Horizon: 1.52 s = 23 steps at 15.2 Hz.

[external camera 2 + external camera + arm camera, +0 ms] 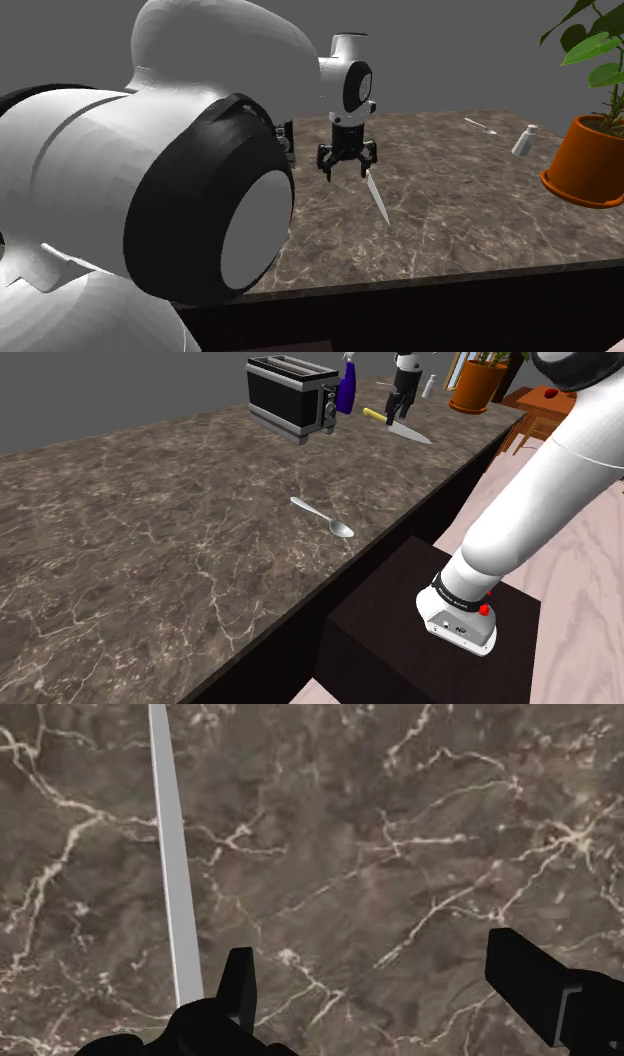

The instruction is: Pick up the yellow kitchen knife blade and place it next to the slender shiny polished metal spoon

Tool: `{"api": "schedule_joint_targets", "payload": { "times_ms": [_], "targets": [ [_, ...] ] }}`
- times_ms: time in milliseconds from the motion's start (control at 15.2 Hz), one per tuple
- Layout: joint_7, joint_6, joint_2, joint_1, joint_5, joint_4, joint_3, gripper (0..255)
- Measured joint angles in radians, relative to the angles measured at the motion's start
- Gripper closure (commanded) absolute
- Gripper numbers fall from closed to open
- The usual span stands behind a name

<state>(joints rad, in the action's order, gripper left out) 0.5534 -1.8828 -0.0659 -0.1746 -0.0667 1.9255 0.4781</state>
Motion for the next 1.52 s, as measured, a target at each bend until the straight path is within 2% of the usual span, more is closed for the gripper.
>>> {"api": "schedule_joint_targets", "payload": {
  "times_ms": [198,462,990,1386,1452,1518],
  "targets": [
    [0.076,0.004,0.116,-0.030,0.076,-0.109,0.036,0],
    [0.169,0.033,0.280,-0.094,0.187,-0.276,0.063,0],
    [0.193,-0.047,0.326,-0.109,0.220,-0.234,0.059,0],
    [0.195,-0.058,0.329,-0.109,0.222,-0.226,0.059,0],
    [0.195,-0.058,0.329,-0.109,0.222,-0.226,0.059,255],
    [0.195,-0.058,0.329,-0.109,0.222,-0.226,0.059,255]
  ]
}}
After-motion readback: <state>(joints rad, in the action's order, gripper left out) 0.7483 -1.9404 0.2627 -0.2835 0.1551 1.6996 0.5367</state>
